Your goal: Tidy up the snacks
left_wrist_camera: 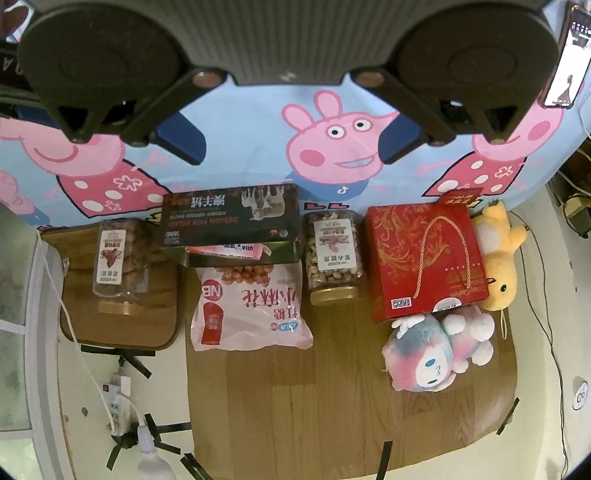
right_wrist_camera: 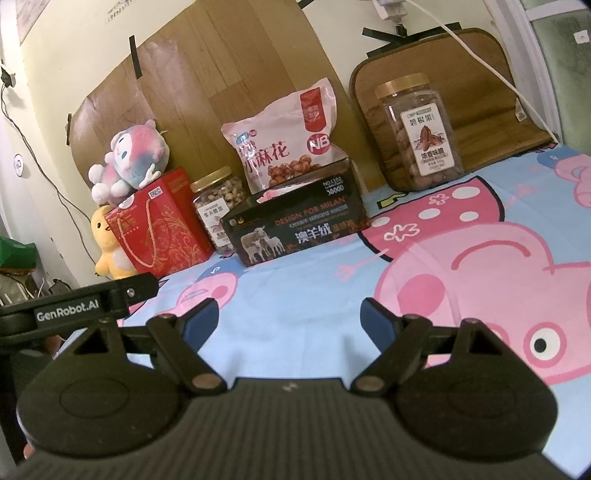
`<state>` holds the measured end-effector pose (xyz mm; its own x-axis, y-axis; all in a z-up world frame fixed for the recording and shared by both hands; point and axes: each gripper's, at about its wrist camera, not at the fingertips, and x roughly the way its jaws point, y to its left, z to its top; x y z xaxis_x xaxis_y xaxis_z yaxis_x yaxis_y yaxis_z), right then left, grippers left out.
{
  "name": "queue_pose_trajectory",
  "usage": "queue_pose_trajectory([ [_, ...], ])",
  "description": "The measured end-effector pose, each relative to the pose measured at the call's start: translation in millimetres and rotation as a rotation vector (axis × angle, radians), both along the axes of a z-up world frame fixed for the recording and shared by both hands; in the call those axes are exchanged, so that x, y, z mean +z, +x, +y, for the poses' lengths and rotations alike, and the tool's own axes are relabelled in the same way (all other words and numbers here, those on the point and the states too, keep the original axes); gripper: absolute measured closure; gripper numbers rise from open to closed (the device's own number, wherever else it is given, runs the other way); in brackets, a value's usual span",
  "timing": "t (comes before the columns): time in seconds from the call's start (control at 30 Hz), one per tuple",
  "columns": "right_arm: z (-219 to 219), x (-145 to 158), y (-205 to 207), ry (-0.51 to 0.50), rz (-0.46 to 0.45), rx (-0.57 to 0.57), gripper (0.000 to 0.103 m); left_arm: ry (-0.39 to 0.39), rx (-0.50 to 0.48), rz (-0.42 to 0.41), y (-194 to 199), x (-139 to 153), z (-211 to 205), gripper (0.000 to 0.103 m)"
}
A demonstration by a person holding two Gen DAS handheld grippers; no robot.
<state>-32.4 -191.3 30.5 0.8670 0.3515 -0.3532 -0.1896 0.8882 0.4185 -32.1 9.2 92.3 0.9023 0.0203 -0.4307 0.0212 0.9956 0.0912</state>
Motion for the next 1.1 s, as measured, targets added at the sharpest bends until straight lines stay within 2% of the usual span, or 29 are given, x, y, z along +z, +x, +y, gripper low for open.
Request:
queue_pose_trajectory([
  [0.27, -0.3, 1.3, -1.3, -0.001, -0.005, -0.001, 0.017, 0.015, 0.016, 0.017, 1.6, -2.3, -3.7, 0.0],
  [0.5, -1.6, 1.6, -1.0, 0.003, 0.0, -0.005, 0.017, -0.031, -0.001, 0.083, 6.3, -3.6, 1.5, 0.0],
  [1.1, -2.0, 1.7, -1.5, 0.003, -0.002, -0.005, 0.017, -0.025, -0.006, 0.103, 7.9, -5.2, -1.0, 0.0],
])
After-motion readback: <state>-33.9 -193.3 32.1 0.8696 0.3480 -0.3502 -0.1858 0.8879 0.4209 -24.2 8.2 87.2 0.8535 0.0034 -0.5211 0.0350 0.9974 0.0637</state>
